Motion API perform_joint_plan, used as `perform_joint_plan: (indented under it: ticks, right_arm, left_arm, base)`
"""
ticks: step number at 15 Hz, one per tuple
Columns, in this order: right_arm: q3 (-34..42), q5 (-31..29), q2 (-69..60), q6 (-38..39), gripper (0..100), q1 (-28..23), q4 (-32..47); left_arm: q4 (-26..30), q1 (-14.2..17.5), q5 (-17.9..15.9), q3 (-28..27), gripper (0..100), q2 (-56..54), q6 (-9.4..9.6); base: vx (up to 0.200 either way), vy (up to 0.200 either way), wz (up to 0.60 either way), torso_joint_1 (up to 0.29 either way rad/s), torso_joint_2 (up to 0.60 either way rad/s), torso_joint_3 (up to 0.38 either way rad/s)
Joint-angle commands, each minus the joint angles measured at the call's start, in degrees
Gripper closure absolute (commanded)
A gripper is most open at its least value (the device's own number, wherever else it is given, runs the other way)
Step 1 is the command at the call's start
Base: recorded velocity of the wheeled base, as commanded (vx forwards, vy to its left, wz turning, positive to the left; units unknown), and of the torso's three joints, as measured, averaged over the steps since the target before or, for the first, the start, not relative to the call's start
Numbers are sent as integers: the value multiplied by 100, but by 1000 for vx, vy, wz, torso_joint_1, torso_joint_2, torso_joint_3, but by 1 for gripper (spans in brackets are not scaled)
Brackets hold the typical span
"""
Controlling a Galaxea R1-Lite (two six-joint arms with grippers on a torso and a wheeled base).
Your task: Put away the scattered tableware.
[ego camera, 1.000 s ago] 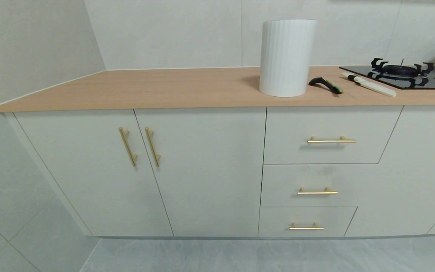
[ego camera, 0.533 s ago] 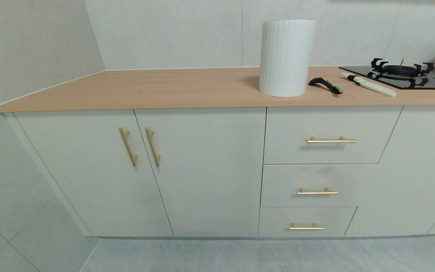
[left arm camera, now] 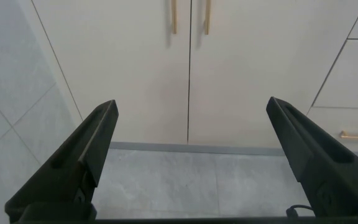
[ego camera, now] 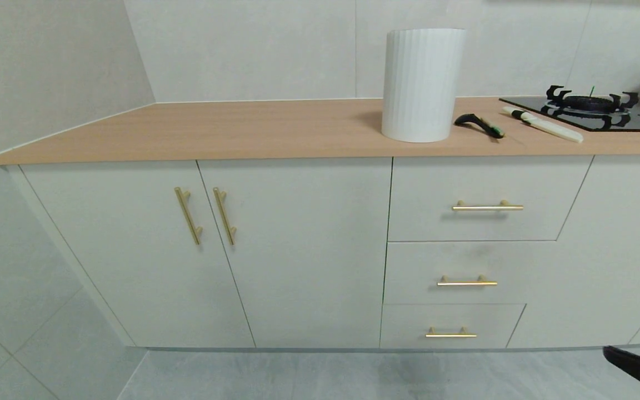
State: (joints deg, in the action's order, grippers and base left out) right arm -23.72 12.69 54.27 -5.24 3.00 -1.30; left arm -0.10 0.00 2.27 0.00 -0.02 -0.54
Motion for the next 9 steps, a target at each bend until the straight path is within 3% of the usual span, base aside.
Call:
perform_joint_plan:
  ticks: [1, 5, 9]
  right_arm:
    - [-730, -21, 2316, 14, 0, 210, -608]
    - [-1214, -206, 3810, 14, 0, 219, -1311]
    - [-1688, -320, 4478, 14, 0, 219, -1337]
  left_arm:
    - [1, 0, 2, 0, 0, 2, -8]
    - [1, 0, 2, 0, 0, 2, -8]
    - [1, 0, 11, 0, 0, 2, -8]
  base:
    - [0, 0, 0, 0, 0, 0]
    - [0, 0, 0, 0, 0, 0]
    - [0, 0, 0, 0, 0, 0]
